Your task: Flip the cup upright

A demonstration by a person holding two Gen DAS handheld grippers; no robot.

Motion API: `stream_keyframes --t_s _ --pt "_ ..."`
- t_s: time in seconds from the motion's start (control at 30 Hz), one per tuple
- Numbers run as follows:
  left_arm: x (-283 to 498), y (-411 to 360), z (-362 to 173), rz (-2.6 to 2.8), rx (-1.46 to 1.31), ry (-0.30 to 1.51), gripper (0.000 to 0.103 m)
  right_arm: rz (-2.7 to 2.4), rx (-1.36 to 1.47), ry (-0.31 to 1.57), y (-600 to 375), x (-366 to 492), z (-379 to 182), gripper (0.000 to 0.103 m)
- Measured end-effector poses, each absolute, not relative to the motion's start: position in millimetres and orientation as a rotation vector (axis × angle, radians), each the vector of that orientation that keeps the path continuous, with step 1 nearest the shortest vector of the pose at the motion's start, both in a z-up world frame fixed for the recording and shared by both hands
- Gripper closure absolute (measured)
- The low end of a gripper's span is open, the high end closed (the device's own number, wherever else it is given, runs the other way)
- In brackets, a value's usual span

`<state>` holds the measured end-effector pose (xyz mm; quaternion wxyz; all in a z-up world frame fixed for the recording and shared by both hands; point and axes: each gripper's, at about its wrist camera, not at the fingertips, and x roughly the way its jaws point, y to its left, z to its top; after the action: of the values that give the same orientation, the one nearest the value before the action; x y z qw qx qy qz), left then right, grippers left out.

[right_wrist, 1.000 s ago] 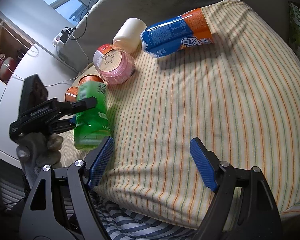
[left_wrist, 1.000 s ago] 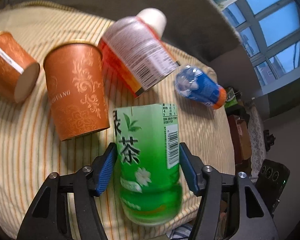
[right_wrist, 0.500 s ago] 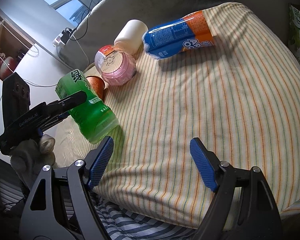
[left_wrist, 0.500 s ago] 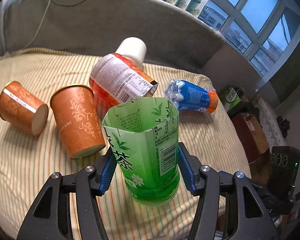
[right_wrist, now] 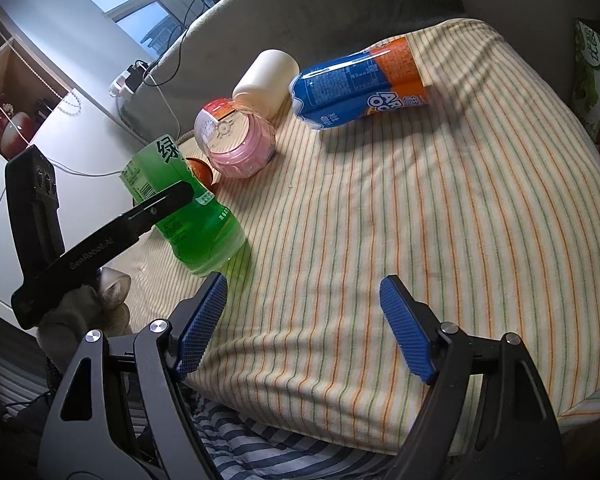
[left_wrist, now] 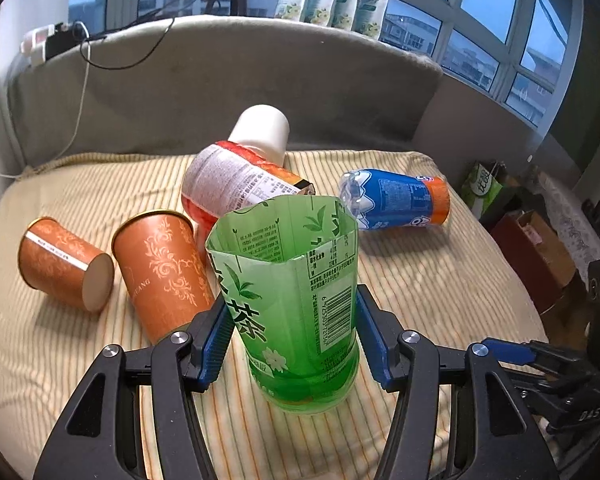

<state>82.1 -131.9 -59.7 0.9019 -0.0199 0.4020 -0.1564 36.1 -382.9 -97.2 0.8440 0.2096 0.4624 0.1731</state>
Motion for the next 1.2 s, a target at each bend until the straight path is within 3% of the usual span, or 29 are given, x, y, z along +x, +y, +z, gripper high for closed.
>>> stream_keyframes --t_s 0.57,0.6,0.7,1.13,1.2 --pt "47 -140 -70 -0.351 0.046 0.780 0.047 0.360 0.442 0.958 -382 31 -92 0.022" --pt "46 -139 -70 -0.355 0.044 0.781 0.045 0.360 0.438 0.957 -382 30 -92 0.022" --pt "44 -137 -69 -0.368 0.036 0.784 0.024 0.360 0.425 0.949 -379 29 -90 0.022" --pt "11 -109 -49 -0.359 -0.007 0.726 0.024 0.342 0.251 0.803 -352 8 -61 0.022" --pt "3 -103 -43 -0.345 -0.021 0.695 0.023 0.323 0.213 0.762 -348 3 -55 0.015"
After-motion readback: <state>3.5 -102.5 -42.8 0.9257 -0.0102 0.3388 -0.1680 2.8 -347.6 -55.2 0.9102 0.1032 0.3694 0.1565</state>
